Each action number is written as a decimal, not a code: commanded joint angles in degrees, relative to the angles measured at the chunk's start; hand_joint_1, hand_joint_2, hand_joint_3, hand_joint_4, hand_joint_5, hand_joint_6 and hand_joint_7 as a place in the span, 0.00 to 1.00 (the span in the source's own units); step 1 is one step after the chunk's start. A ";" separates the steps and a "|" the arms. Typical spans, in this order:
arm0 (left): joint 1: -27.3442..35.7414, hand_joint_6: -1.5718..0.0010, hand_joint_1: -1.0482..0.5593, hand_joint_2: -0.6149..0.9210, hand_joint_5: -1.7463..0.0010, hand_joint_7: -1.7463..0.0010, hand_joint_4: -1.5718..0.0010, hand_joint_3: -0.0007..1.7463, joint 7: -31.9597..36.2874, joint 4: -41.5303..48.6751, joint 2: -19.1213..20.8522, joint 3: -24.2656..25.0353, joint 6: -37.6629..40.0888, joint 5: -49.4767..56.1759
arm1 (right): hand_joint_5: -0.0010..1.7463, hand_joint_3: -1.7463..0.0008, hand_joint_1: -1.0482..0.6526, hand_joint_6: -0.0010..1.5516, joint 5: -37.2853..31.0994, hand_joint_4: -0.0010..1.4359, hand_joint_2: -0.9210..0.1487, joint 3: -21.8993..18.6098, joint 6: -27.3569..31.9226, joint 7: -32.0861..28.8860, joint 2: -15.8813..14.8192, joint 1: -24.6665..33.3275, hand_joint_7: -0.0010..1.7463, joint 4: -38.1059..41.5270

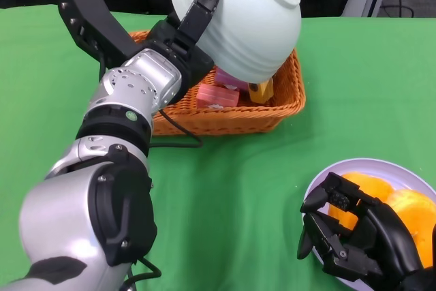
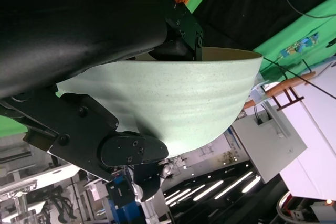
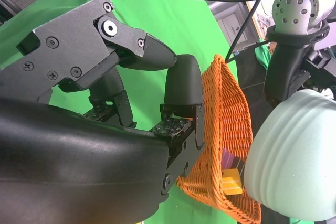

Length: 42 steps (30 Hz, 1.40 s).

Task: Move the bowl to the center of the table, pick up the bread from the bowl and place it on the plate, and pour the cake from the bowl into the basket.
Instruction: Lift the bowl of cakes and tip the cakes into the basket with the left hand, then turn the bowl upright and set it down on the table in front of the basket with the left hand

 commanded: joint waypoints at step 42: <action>23.26 0.56 0.56 0.85 0.04 0.27 0.57 0.47 9.92 -18.32 30.75 -42.97 -90.67 76.08 | 1.00 0.43 0.47 0.34 1.36 0.47 0.33 -1.30 0.06 0.67 -0.60 -1.54 0.91 1.01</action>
